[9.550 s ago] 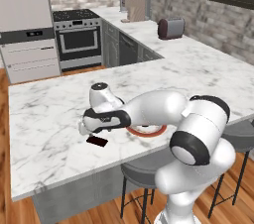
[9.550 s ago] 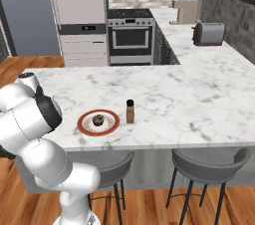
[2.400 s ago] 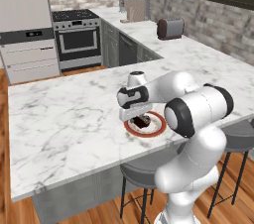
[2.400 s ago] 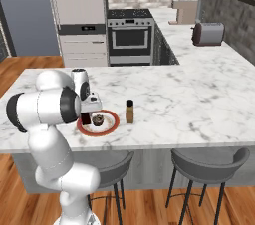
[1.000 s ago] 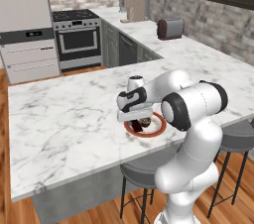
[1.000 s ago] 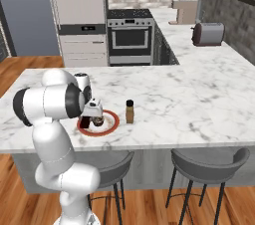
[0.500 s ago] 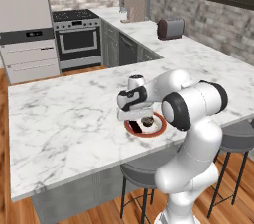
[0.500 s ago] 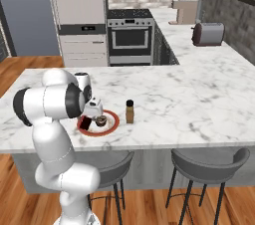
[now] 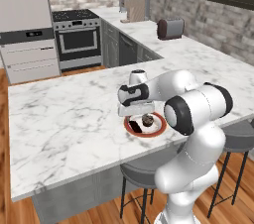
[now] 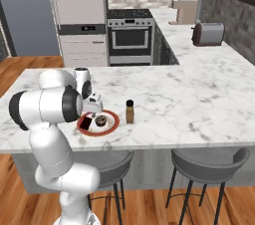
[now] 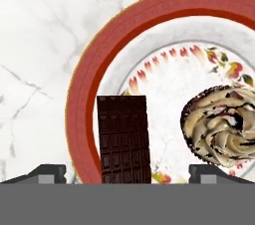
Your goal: Take the cinnamon bottle from the cabinet and place it on the dining table, next to the plate with the cupcake. Then take the chocolate from the dining counter and place it on the cupcake plate.
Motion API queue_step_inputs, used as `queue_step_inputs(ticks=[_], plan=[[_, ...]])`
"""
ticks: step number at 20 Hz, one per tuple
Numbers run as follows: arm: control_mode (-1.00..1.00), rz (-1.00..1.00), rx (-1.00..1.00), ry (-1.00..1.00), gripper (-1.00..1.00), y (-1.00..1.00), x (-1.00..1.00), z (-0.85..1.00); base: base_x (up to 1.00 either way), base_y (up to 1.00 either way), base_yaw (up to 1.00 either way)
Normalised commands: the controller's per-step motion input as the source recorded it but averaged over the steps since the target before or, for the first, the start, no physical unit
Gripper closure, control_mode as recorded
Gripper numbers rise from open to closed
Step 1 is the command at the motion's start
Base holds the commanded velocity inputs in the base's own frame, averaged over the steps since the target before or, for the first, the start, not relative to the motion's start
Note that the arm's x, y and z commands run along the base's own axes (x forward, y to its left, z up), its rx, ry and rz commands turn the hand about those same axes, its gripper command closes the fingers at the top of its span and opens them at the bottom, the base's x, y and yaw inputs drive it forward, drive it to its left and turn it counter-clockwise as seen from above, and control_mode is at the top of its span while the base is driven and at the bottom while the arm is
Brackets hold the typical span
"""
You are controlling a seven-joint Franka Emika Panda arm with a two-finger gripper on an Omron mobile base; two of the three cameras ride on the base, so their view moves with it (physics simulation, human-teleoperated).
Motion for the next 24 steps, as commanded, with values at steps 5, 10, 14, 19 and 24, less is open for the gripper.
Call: queue_step_inputs(ticks=[5, 10, 14, 19, 24], plan=[[-1.0, 0.0, 0.02, -0.01, -1.0, 0.01, -0.47, 0.24, 0.0, 0.0, 0.0], [-1.0, 0.0, 0.0, 0.0, -1.0, 0.0, -0.67, 0.18, 0.0, 0.0, 0.0], [-1.0, 0.0, 0.0, 0.0, -1.0, 0.0, -0.7, 0.19, 0.0, 0.0, 0.0], [-1.0, 0.0, 0.0, 0.0, -1.0, -0.05, -0.68, 0.32, 0.0, 0.0, 0.0], [-1.0, 0.02, 0.0, -0.09, -1.0, -0.13, -0.78, 0.26, 0.0, 0.0, 0.0]])
